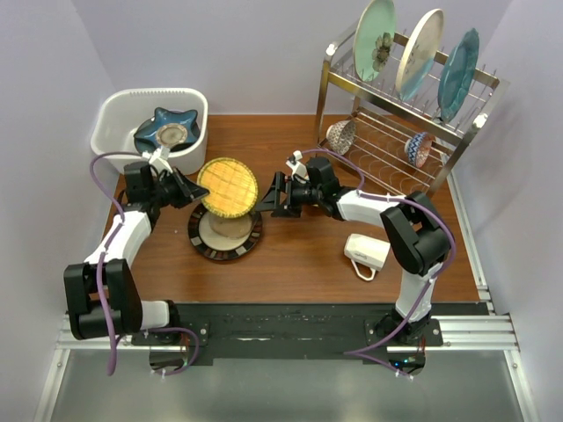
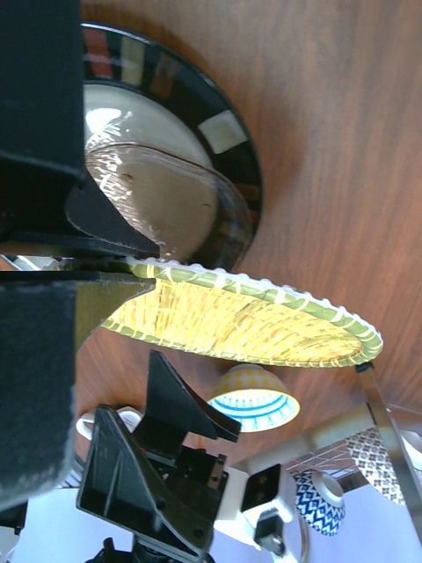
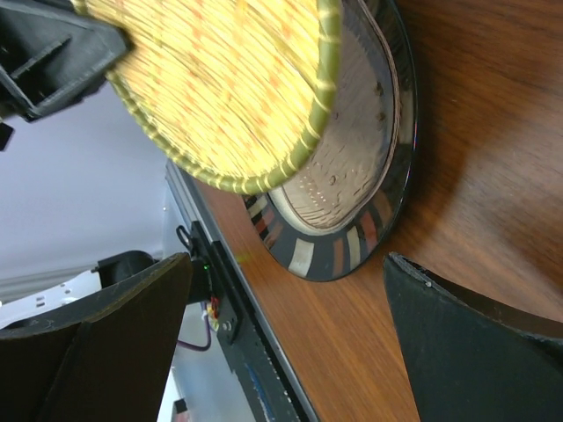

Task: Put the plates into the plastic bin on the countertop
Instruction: Place the plate in the plastic bin.

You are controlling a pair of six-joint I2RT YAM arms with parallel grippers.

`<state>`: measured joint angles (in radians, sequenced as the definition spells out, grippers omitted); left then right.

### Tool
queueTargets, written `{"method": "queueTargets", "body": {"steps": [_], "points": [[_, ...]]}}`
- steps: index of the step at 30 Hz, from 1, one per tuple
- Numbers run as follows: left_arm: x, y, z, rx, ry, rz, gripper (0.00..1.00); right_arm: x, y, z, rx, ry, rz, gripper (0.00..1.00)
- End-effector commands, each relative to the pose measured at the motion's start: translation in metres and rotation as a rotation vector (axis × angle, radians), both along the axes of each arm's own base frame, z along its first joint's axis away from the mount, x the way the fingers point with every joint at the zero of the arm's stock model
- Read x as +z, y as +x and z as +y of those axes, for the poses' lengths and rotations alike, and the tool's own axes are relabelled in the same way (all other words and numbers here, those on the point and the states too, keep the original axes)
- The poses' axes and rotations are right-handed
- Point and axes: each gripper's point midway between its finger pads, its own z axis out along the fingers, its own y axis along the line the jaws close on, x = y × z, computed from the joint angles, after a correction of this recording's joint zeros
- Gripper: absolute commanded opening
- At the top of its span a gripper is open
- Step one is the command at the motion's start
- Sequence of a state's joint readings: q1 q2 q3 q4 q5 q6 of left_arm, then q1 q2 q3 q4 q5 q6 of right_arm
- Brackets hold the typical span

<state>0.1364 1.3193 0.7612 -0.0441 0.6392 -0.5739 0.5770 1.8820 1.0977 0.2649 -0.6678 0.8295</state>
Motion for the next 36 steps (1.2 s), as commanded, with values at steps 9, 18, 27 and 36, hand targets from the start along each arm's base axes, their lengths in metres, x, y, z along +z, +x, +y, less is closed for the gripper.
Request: {"method": "queueTargets", "body": {"steps": [9,18,27,36], "points": [[0.053,0.038,0.01,-0.001,0.036,-0.121,0.0,0.021,0.0,-0.001,0.013,0.007,-0.073,0.94],[0.07,0.065,0.019,0.019,0.061,-0.137,0.0,0.022,0.001,0.0,0.019,0.009,-0.077,0.94],[0.091,0.098,0.052,0.08,0.108,-0.157,0.0,0.017,0.0,0.001,0.034,0.008,-0.074,0.95],[0.105,0.127,0.076,0.144,0.079,-0.181,0.0,0.012,-0.001,0.002,0.05,0.004,-0.072,0.96]]}}
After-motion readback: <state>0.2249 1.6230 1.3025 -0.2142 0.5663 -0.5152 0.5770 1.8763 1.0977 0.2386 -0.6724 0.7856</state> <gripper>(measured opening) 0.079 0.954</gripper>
